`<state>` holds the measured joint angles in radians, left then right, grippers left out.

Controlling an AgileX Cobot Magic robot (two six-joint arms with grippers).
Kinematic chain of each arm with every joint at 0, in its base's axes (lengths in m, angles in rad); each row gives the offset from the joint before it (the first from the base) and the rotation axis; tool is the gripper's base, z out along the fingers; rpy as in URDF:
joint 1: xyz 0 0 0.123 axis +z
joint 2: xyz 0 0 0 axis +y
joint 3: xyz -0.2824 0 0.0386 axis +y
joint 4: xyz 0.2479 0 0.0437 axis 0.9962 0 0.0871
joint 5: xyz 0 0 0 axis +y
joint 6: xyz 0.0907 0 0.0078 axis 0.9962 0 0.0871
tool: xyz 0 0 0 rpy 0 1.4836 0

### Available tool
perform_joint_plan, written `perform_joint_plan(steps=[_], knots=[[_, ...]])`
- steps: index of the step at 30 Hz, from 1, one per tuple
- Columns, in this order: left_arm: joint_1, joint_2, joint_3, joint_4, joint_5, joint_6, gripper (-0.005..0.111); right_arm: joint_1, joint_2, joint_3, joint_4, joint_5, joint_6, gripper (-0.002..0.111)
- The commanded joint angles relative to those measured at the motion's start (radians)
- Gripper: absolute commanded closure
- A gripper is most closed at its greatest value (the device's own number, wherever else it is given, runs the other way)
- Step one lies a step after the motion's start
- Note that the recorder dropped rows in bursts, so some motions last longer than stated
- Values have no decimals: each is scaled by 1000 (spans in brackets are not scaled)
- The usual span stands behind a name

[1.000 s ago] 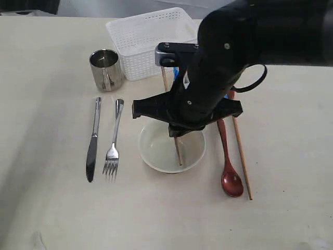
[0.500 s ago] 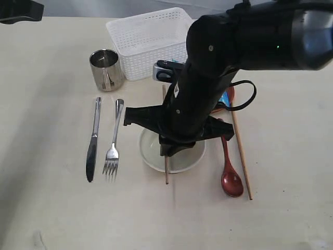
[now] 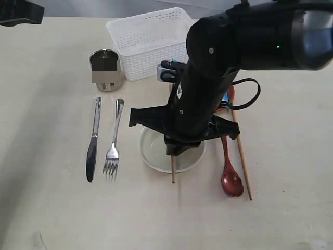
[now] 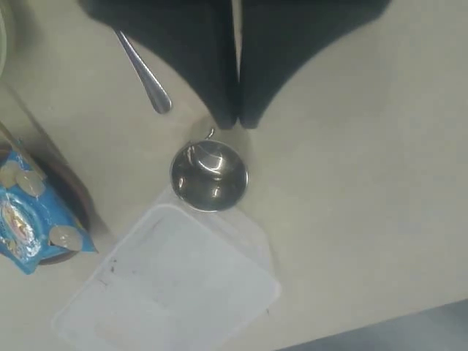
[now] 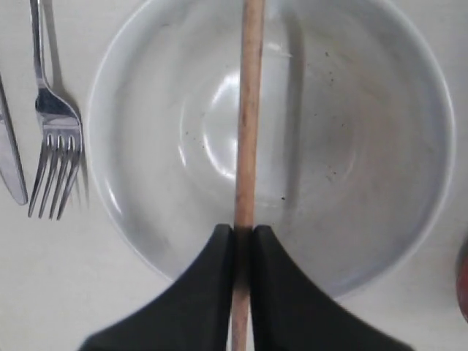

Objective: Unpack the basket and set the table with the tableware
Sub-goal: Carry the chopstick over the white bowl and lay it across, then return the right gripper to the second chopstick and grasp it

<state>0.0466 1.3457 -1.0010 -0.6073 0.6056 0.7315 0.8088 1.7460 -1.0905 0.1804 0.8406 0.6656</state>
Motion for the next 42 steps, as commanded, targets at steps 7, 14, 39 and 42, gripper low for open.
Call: perform_joint_plan(steps=[7, 14, 39, 42], knots=[[3, -7, 6, -6, 13, 1, 107, 1, -2, 82, 7, -23, 31, 108], [3, -7, 6, -6, 13, 1, 107, 1, -4, 82, 7, -71, 26, 108], [3, -7, 6, -6, 29, 1, 107, -49, -158, -14, -189, 34, 53, 62], [3, -7, 6, -6, 27, 1, 107, -147, -174, 1, -247, 127, 53, 62]])
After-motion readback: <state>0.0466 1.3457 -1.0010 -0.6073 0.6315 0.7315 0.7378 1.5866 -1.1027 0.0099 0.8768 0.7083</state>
